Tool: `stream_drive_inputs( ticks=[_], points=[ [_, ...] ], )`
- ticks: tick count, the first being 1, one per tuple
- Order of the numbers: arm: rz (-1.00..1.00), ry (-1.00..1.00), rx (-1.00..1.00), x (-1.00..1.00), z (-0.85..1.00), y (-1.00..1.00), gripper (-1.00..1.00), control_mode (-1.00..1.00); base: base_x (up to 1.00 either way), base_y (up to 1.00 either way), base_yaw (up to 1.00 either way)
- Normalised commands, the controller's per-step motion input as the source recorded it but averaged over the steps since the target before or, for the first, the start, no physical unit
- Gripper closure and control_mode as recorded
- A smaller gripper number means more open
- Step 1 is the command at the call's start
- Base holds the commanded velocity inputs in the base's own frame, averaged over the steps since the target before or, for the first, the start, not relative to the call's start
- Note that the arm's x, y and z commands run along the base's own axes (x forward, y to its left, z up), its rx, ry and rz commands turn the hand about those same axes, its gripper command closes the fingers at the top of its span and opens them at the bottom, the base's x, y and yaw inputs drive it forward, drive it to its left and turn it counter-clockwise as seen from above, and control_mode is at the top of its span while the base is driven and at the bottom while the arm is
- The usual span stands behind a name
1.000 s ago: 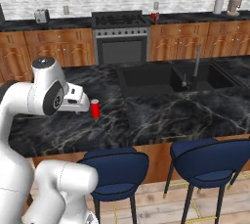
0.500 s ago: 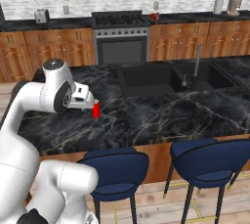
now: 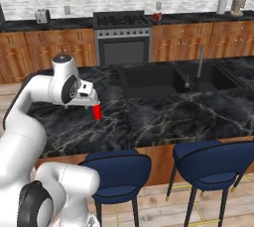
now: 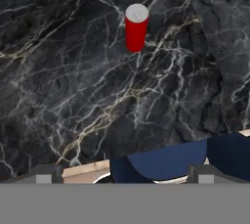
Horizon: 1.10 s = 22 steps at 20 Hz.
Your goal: Four empty soda cans are scattered around the kitchen. Gather all the cans and cluster them next to the stove for recycling.
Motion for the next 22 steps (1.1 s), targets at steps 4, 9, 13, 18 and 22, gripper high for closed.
stream_drive_inputs(
  ticks=[4, 9, 13, 18, 22],
  points=[
    [0.00, 0.04, 0.00, 0.42, -0.14, 0.00, -1.00, -1.00, 0.00, 0.00, 0.00],
    [0.00, 0.03, 0.00, 0.36, -0.18, 0.00, -1.00, -1.00, 0.00, 0.00, 0.00],
    [0.00, 0.04, 0.00, 0.30, -0.28, 0.00, -1.00, -1.00, 0.00, 0.00, 0.00],
    [0.00, 0.02, 0.00, 0.29, -0.23, 0.01, -1.00, -1.00, 0.00, 0.00, 0.00],
    [0.00, 0.00, 0.00, 0.29, -0.12, 0.00, -1.00, -1.00, 0.00, 0.00, 0.00]
  ],
)
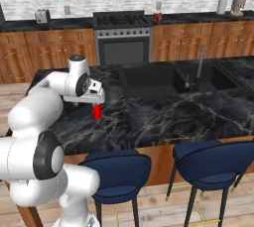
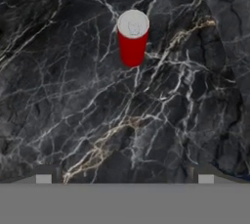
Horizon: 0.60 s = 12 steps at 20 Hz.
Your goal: Four empty soda cans are scattered around the kitchen. Gather all the cans and cluster them next to the stove for recycling.
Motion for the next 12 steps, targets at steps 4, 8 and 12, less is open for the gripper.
stream_drive_inputs(
  ticks=[4, 8, 12],
  points=[
    [0.00, 0.00, 0.00, 0.29, -0.18, 0.03, -1.00, -1.00, 0.00, 0.00, 0.00],
    [0.00, 0.00, 0.00, 0.25, -0.18, 0.05, -1.00, -1.00, 0.00, 0.00, 0.00],
    [0.00, 0.00, 0.00, 0.25, -0.11, 0.03, -1.00, -1.00, 0.00, 0.00, 0.00]
  ],
)
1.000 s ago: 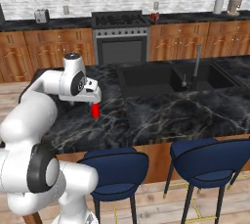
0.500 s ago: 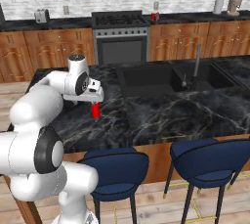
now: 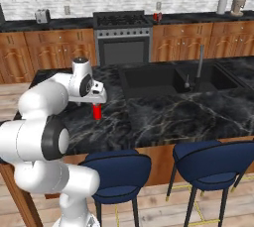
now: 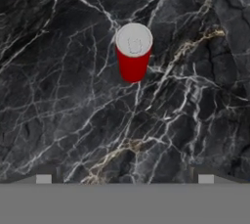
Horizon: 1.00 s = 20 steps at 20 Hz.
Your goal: Four empty soda cans are scattered around the kitchen. Gather all the cans and cluster them next to the stove for recycling.
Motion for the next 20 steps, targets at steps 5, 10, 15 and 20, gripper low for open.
stream_drive_inputs(
  ticks=[5, 10, 15, 20],
  points=[
    [0.00, 0.00, 0.00, 0.20, -0.10, 0.00, -1.00, -1.00, 0.00, 0.00, 0.00],
    [0.00, 0.00, 0.00, 0.17, -0.15, 0.00, -1.00, -1.00, 0.00, 0.00, 0.00],
    [0.00, 0.00, 0.00, 0.17, -0.14, 0.00, -1.00, -1.00, 0.00, 0.00, 0.00],
    [0.00, 0.00, 0.00, 0.16, -0.13, 0.01, -1.00, -1.00, 0.00, 0.00, 0.00]
  ],
)
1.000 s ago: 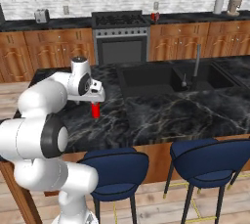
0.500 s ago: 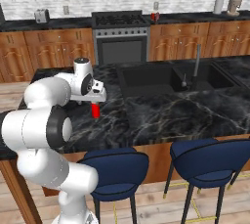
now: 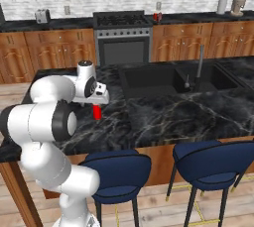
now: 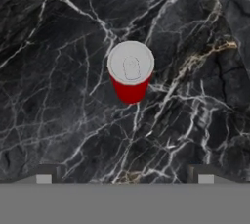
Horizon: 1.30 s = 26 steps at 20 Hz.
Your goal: Four empty soda cans are scattered around the kitchen. Gather all the cans and cluster them next to the stove for recycling.
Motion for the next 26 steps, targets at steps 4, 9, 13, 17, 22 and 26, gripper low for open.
stream_drive_inputs(
  ticks=[4, 9, 13, 17, 22, 26],
  points=[
    [0.00, 0.00, 0.00, 0.18, -0.13, 0.08, -1.00, -1.00, 0.00, 0.00, 0.00],
    [0.00, 0.00, 0.00, 0.16, -0.07, 0.05, -1.00, -1.00, 0.00, 0.00, 0.00],
    [0.00, 0.00, 0.00, 0.17, -0.08, 0.00, -1.00, -1.00, 0.00, 0.00, 0.00],
    [0.00, 0.00, 0.00, 0.14, -0.11, 0.00, -1.00, -1.00, 0.00, 0.00, 0.00],
    [0.00, 0.00, 0.00, 0.19, -0.13, 0.00, -1.00, -1.00, 0.00, 0.00, 0.00],
    [0.00, 0.00, 0.00, 0.16, -0.06, 0.00, -1.00, -1.00, 0.00, 0.00, 0.00]
  ],
)
